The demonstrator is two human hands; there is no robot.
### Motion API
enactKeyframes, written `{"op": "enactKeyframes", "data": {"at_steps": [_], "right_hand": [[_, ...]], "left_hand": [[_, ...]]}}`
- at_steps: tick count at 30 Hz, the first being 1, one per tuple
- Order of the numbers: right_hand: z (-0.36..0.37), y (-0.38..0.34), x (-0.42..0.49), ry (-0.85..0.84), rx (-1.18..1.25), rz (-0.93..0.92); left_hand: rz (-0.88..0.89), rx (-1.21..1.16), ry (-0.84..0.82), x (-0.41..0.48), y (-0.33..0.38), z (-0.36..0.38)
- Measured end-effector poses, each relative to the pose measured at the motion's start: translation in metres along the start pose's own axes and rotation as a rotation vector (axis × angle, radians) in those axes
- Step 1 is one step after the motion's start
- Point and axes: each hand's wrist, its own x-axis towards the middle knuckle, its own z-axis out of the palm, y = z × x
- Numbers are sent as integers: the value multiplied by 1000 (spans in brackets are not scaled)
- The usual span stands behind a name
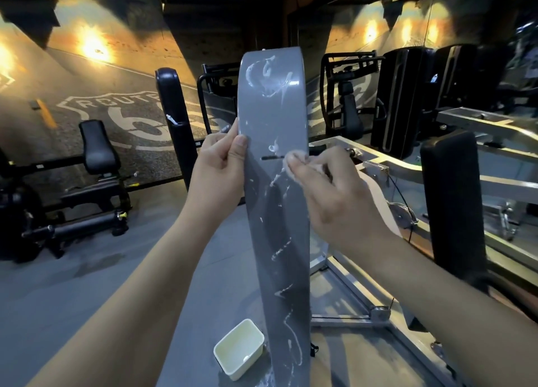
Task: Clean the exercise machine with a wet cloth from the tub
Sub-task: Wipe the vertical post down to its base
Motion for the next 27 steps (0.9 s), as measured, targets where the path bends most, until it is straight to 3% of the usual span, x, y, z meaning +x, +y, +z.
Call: {"op": "enactKeyframes", "data": {"at_steps": [4, 8, 15, 19, 23, 27], "right_hand": [[0, 12, 19, 87, -25, -43], [3, 14, 45, 267, 129, 113], [9, 8, 8, 234, 178, 70], [11, 9, 47, 345, 286, 248], [21, -5, -3, 313, 317, 377], [20, -5, -18, 263, 271, 326]], "left_hand": [[6, 7, 30, -1, 1, 2], [-15, 28, 18, -2, 4, 2], [-21, 34, 58, 0, 0, 7], [-15, 4, 54, 0, 1, 7], [-10, -5, 38, 1, -1, 5], [-15, -72, 12, 2, -7, 4]]}}
